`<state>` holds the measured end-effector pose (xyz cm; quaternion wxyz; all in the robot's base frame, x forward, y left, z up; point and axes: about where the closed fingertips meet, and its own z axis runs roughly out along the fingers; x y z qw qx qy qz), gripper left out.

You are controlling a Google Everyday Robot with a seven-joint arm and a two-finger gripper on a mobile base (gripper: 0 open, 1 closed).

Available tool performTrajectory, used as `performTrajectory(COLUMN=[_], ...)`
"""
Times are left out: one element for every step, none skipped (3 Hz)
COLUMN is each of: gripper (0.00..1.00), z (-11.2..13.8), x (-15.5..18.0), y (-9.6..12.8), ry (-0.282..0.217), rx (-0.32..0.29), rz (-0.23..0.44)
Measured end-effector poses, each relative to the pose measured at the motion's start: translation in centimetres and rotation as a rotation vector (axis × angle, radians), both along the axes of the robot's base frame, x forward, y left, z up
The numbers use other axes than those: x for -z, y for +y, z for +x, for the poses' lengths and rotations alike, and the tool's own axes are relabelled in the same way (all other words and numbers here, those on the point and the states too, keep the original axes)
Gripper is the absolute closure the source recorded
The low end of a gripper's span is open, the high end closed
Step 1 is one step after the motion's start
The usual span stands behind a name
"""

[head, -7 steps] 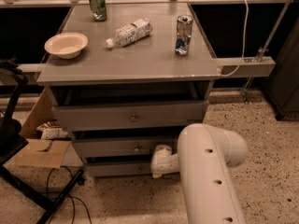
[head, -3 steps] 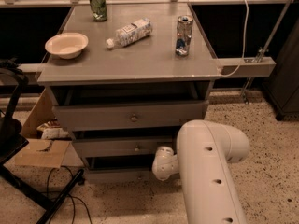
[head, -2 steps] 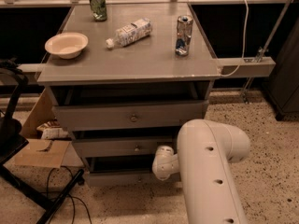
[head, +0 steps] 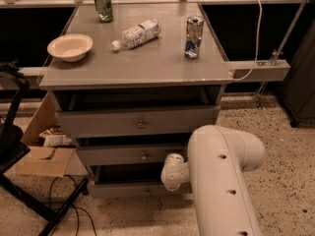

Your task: Open bottom drawer

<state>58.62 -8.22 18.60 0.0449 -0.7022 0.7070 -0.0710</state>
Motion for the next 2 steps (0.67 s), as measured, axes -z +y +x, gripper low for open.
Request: performTrajectory(gripper=[1.0, 1.0], z=[-0.12, -0.11], x=[-0.19, -0.23], y=[0.02, 0.15], ry=[0.003, 0.003], rx=[0.001, 0.001], rz=[-0.001, -0.001])
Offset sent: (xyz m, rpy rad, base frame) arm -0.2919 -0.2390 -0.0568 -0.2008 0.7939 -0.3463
